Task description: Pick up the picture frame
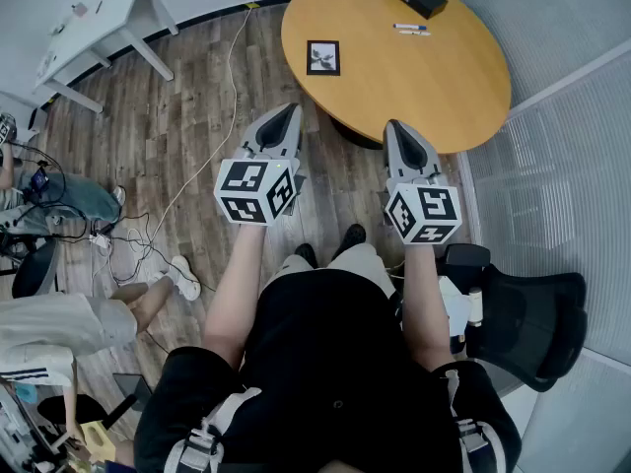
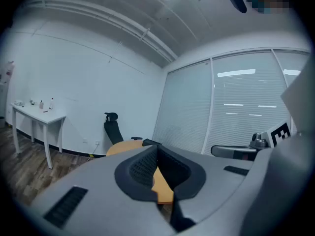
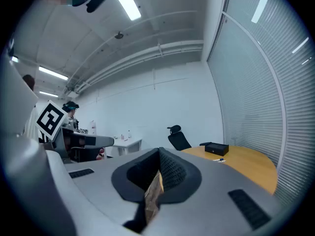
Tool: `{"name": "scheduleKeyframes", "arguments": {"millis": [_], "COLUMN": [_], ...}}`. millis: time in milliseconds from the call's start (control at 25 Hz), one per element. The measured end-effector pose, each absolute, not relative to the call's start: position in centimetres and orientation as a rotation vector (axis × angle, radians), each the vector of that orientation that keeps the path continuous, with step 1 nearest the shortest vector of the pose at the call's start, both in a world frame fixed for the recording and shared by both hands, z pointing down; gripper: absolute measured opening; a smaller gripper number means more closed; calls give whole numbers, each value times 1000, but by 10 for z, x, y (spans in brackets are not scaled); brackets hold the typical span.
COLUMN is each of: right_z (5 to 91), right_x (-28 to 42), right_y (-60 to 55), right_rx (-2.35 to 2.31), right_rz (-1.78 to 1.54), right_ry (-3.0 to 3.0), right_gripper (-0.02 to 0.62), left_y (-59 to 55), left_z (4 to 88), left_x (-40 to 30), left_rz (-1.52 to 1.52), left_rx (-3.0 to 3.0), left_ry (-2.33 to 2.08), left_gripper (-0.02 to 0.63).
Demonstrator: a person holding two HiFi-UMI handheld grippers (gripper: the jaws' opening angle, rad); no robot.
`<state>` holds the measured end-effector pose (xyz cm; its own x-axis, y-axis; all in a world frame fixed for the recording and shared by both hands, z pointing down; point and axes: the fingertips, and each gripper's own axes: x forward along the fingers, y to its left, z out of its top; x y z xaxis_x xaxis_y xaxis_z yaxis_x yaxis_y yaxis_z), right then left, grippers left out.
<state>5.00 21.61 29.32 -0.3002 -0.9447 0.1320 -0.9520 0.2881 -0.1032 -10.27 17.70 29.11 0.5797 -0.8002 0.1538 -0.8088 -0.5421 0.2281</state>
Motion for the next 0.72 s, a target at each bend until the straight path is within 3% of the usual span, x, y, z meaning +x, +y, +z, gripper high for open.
{"name": "scheduleKeyframes", "arguments": {"millis": [720], "right_z": [290], "right_x": [11], "right_y": [237], "right_rx": [1853], "right_rz": [301], "right_ry": [-2518], "right_gripper": [17], "left_y": [203], "left_z": [299], "left_x": [-136], "left_rz": [72], "left_rx": [2542], "left_ry": [-1290], "left_gripper": [25]}}
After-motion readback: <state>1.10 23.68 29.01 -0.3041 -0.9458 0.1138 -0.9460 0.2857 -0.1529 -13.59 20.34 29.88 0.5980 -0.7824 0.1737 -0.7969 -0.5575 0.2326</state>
